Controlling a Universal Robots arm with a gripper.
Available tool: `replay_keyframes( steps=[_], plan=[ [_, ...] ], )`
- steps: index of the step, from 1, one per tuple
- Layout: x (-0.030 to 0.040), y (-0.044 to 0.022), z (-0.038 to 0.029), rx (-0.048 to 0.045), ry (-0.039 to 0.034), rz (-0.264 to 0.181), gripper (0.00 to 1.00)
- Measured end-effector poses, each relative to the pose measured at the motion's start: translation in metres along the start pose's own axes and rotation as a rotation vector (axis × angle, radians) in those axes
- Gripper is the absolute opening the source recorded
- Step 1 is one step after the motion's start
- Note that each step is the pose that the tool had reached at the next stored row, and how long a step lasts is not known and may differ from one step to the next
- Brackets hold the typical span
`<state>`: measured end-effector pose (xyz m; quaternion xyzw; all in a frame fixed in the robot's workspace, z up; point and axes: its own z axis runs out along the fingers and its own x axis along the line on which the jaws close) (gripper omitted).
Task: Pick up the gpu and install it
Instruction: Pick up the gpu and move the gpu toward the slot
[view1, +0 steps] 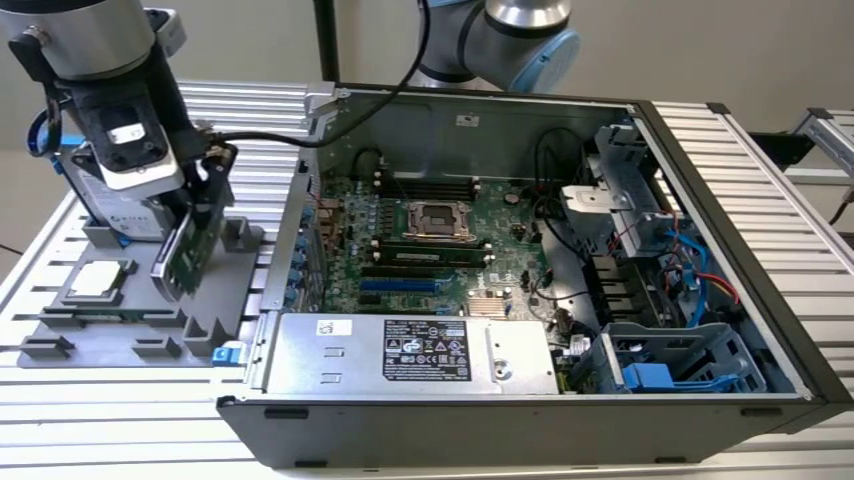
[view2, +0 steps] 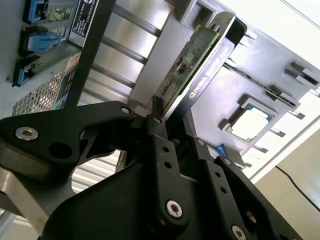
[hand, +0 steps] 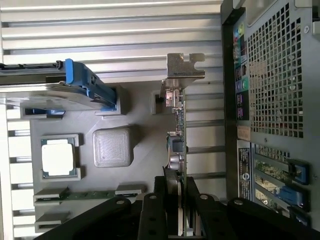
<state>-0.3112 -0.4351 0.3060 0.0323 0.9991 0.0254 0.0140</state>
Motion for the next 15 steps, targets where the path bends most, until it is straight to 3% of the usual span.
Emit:
replay_keyframes(
  steps=[15],
  plan=[
    [-0.0003,0.0006,-0.0124,-0.0001,-0.0002,0.0,0.0]
  ],
)
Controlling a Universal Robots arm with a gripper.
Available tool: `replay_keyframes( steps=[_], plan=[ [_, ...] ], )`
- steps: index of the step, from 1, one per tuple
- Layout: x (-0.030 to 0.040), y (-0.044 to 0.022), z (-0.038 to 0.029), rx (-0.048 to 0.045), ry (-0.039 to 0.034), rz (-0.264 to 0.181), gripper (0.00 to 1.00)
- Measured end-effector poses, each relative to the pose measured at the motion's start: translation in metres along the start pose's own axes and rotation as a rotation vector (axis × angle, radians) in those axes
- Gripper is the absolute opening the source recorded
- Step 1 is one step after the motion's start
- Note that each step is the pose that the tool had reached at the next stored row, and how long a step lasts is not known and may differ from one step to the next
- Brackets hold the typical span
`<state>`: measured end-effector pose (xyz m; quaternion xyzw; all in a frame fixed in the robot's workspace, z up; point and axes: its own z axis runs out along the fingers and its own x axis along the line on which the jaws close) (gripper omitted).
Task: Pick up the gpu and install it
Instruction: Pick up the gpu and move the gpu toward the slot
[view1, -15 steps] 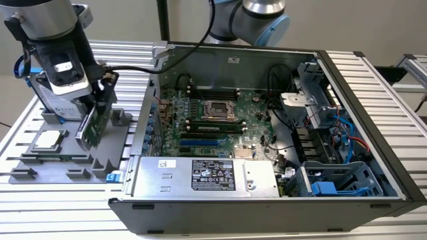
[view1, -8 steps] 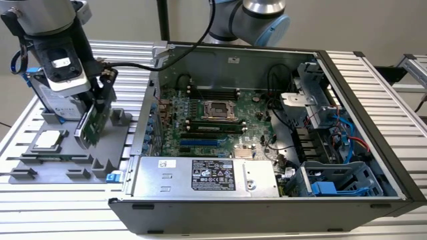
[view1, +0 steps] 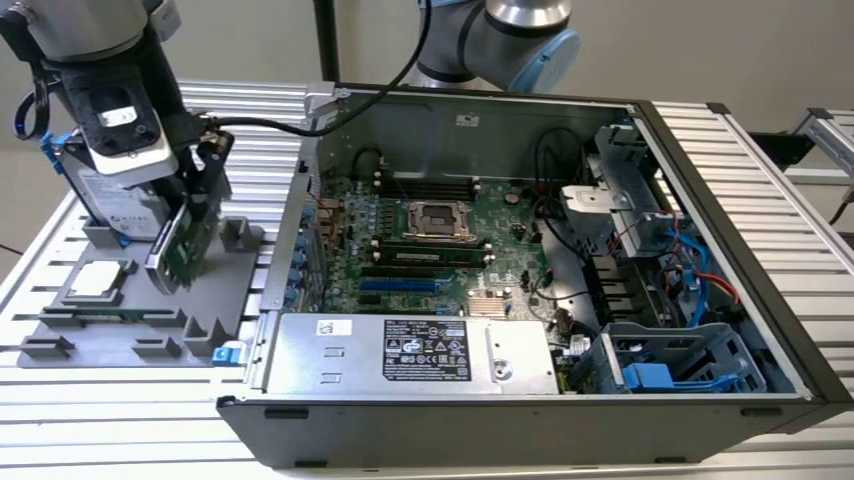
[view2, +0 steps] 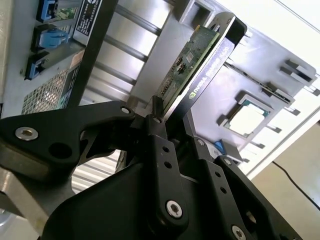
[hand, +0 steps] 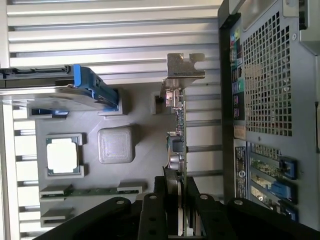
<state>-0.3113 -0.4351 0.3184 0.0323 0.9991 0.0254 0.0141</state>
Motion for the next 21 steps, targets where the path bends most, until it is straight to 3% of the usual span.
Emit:
replay_keyframes(
  steps=[21],
  plan=[
    [-0.0002,0.0004,-0.0073,-0.0001,-0.0001,0.0,0.0]
  ],
)
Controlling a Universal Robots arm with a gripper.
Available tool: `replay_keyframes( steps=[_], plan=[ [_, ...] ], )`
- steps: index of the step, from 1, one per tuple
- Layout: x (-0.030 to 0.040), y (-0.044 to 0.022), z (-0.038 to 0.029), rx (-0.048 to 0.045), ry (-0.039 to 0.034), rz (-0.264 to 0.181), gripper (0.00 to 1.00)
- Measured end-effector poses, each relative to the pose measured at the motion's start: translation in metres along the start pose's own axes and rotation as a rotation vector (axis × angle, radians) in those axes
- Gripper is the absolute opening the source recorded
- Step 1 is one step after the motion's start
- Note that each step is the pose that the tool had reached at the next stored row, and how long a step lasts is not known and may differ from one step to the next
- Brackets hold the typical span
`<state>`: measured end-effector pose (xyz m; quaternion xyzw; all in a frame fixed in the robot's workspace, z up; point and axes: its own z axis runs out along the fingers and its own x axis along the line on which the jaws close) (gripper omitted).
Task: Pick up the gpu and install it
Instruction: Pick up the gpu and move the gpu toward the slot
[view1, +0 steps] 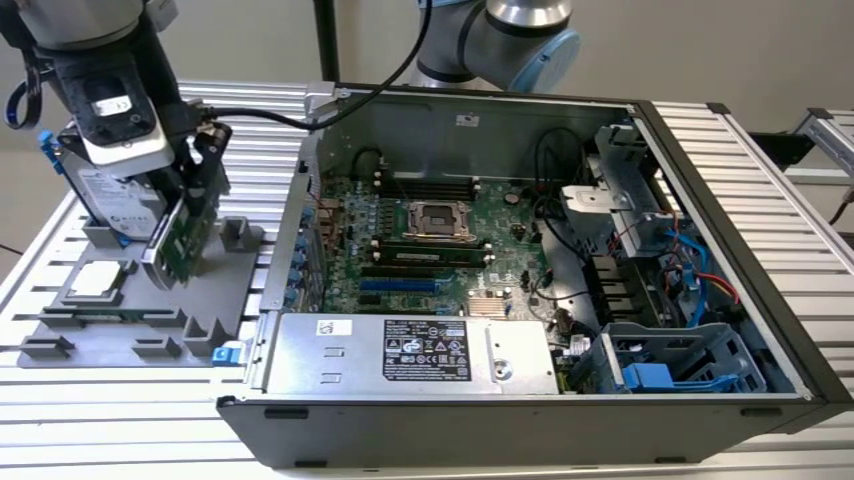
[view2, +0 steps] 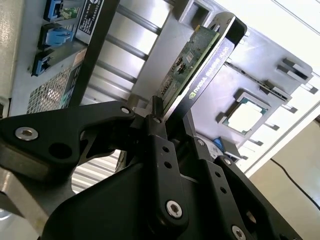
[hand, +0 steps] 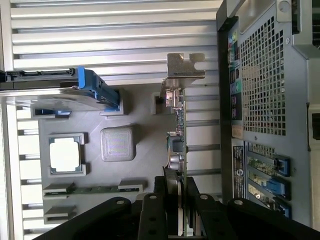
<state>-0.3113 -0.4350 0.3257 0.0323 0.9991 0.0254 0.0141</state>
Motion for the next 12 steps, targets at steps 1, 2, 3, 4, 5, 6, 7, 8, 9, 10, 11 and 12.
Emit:
replay_keyframes(
  steps=[1,2,3,4,5,6,7,8,9,10,11,12],
  plan=[
    [0.0,0.0,-0.0002,0.0,0.0,0.0,0.0],
    [0.0,0.0,-0.0003,0.0,0.0,0.0,0.0],
    [0.0,0.0,-0.0005,0.0,0.0,0.0,0.0],
    [0.0,0.0,-0.0007,0.0001,0.0,0.0,0.0],
    [0.0,0.0,-0.0008,0.0,0.0,0.0,0.0],
    [0.0,0.0,-0.0011,0.0001,0.0001,0.0,0.0],
    [0.0,0.0,-0.0013,0.0001,0.0001,0.0,0.0],
    [0.0,0.0001,-0.0015,0.0001,0.0001,0.0,0.0],
    [0.0,0.0001,-0.0018,0.0001,0.0001,0.0,0.0],
    [0.0,0.0001,-0.0021,0.0001,0.0001,0.0,0.0],
    [-0.0001,0.0001,-0.0022,0.0,0.0001,0.0,0.0],
    [-0.0001,0.0001,-0.0024,0.0,0.0,0.0,0.0]
  ],
)
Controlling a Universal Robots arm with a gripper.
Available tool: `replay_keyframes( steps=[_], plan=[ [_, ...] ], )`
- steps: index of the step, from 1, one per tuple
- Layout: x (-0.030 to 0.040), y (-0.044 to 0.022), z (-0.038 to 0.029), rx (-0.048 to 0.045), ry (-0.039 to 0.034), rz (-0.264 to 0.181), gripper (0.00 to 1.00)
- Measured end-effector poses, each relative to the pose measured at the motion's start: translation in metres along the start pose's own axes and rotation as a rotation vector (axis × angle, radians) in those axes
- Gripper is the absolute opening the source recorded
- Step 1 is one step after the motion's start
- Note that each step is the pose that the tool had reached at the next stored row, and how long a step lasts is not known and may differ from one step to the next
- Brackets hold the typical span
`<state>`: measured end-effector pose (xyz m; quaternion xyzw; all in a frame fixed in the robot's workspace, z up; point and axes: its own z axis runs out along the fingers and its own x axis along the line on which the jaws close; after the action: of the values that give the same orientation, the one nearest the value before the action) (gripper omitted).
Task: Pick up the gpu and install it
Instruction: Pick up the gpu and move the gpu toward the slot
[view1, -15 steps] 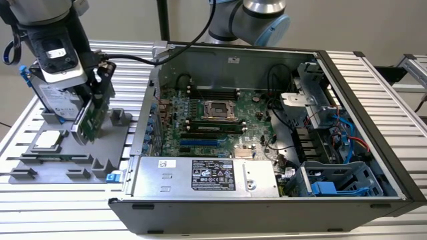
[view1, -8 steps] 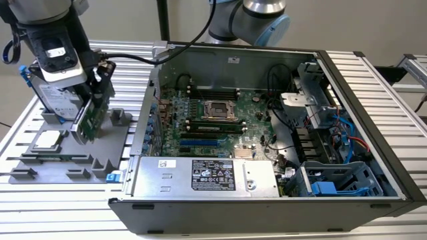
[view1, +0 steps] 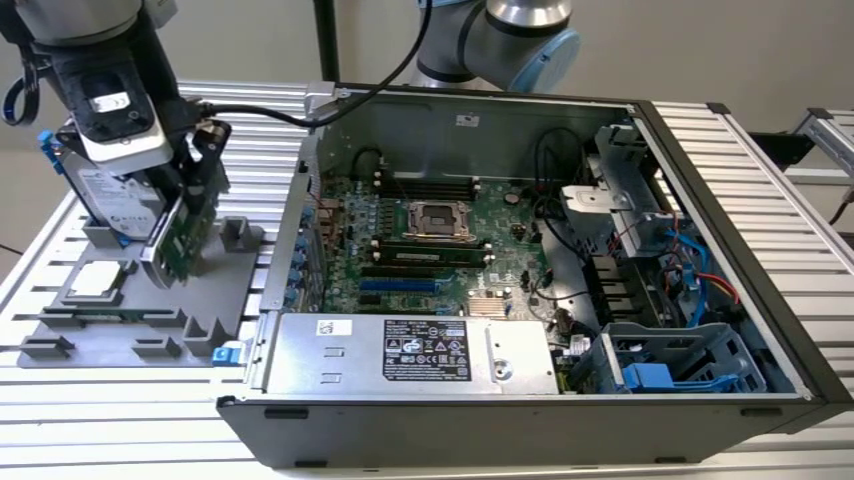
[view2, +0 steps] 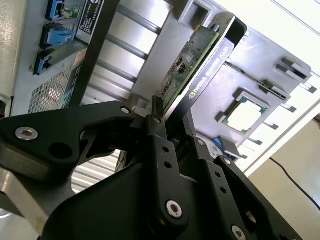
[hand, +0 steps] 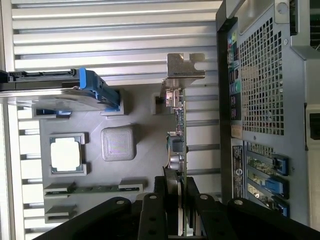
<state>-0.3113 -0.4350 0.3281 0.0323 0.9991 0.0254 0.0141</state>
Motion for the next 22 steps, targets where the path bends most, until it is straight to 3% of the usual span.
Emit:
replay_keyframes(
  steps=[22],
  plan=[
    [-0.0003,0.0007,-0.0139,0.0001,0.0001,0.0,0.0]
  ],
)
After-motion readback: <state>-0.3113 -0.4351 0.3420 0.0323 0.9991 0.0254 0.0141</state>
